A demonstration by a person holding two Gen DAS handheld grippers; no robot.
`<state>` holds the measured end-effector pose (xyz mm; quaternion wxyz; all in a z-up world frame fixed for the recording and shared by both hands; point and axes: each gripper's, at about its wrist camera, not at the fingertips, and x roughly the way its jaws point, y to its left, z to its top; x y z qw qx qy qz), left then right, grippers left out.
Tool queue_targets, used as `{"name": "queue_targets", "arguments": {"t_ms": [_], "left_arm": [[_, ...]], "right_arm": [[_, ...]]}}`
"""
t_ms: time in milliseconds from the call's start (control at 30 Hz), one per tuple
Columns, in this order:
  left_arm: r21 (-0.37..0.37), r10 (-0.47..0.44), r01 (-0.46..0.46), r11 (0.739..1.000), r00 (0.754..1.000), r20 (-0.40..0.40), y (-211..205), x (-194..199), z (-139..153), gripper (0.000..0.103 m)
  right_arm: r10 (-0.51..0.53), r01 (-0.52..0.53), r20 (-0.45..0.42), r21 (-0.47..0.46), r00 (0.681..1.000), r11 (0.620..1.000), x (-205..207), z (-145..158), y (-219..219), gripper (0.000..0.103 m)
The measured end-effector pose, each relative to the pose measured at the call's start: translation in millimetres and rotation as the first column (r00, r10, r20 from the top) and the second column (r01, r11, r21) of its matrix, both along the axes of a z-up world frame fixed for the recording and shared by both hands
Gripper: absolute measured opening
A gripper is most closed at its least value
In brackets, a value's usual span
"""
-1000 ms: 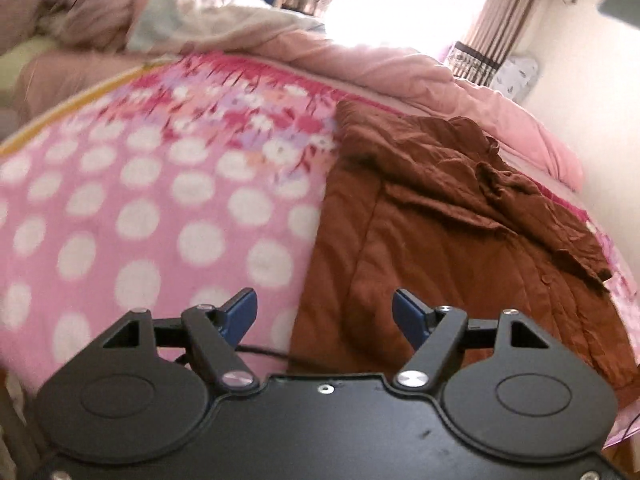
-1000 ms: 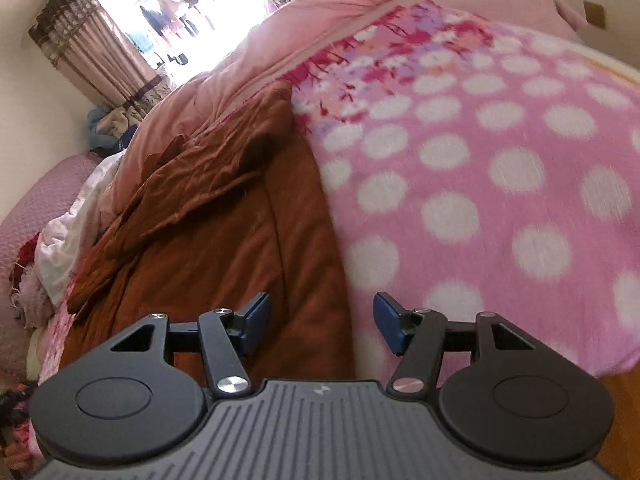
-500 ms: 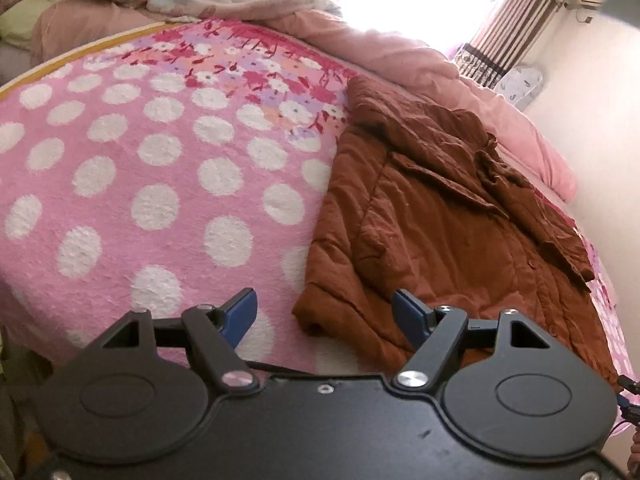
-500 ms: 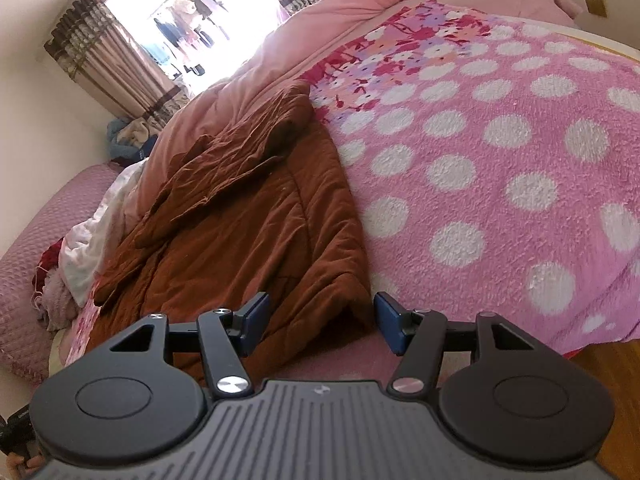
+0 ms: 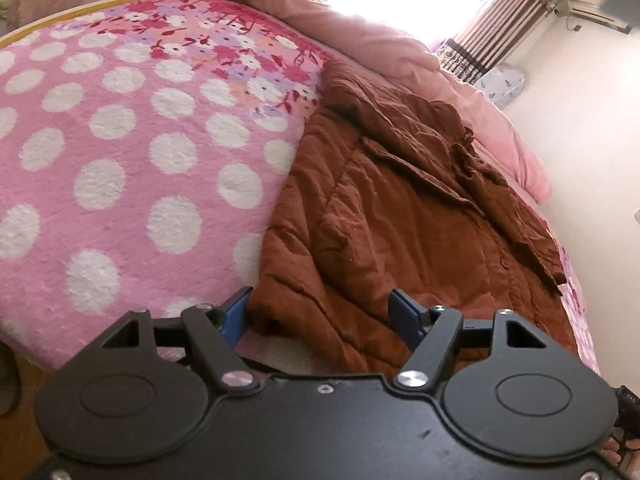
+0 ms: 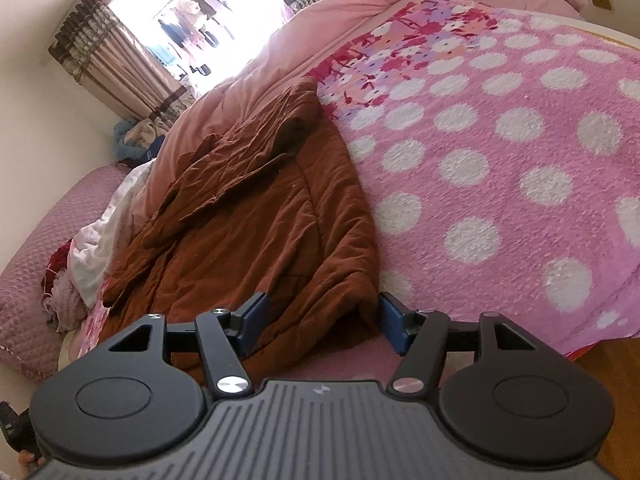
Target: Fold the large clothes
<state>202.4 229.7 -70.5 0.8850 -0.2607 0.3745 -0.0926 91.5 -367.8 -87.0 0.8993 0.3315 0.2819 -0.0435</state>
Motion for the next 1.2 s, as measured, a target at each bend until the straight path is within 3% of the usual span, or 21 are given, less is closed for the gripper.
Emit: {"name": "queue_targets", "arguments": {"t_ms": [33, 100, 200, 300, 400, 600, 733, 933, 1100, 1200], "left_arm": [[-0.001, 0.005, -0.005, 1.000, 1.000, -0.004, -0.7, 1.5, 0.1, 0.065], [-0.005, 0.021, -0.021, 1.000, 0.999, -0.024, -1.5, 4.7, -0.1, 0.043], [-0.035, 0.031, -0.033, 0.999, 0.998, -0.057, 0.4, 7.3, -2.9, 0.019], [-0.043, 0.035, -0.037, 0.998, 0.998, -0.060, -0.2, 7.4, -2.2, 0.013], [-0.054, 0.024, -0.025, 0.998, 0.999, -0.028, 0.6, 5.1, 7.7, 0.011], [-0.094, 0.001, 0.004, 0.996, 0.999, 0.054, 1.1, 13.0, 37.8, 0.010], [-0.098, -0.016, 0.026, 0.995, 0.995, 0.101, -3.2, 38.3, 58.9, 0.010], [-0.062, -0.034, 0.045, 0.997, 0.986, 0.166, -9.3, 112.6, 99.2, 0.010], [-0.045, -0.017, 0.026, 0.999, 0.981, 0.193, -10.0, 203.2, 123.9, 0.011], [-0.017, -0.012, 0.016, 1.000, 0.984, 0.176, -13.9, 263.0, 123.5, 0.011]], "right_arm": [[0.000, 0.000, 0.002, 0.007, 1.000, 1.000, 0.8, -0.6, -0.9, 0.073], [-0.004, 0.004, 0.002, 0.027, 1.000, 1.000, 1.8, -0.9, -2.9, 0.072], [-0.001, 0.001, -0.013, 0.034, 1.000, 0.999, 2.5, -1.0, -3.4, 0.051], [-0.002, 0.002, -0.023, 0.017, 1.000, 1.000, 3.4, 0.1, -3.1, 0.029], [-0.003, 0.003, 0.004, 0.052, 1.000, 0.999, 1.8, 3.8, -7.3, 0.018], [-0.005, -0.009, 0.101, 0.134, 0.995, 0.991, 8.2, 20.7, -15.2, 0.014], [-0.010, -0.013, 0.150, 0.151, 0.989, 0.988, 29.5, 39.1, -21.2, 0.013], [-0.010, -0.020, 0.195, 0.149, 0.981, 0.989, 91.1, 76.8, -41.5, 0.012], [-0.028, -0.005, 0.221, 0.149, 0.975, 0.989, 167.0, 109.5, -64.4, 0.011], [-0.040, 0.009, 0.212, 0.149, 0.976, 0.989, 219.6, 120.4, -77.1, 0.011]]}}
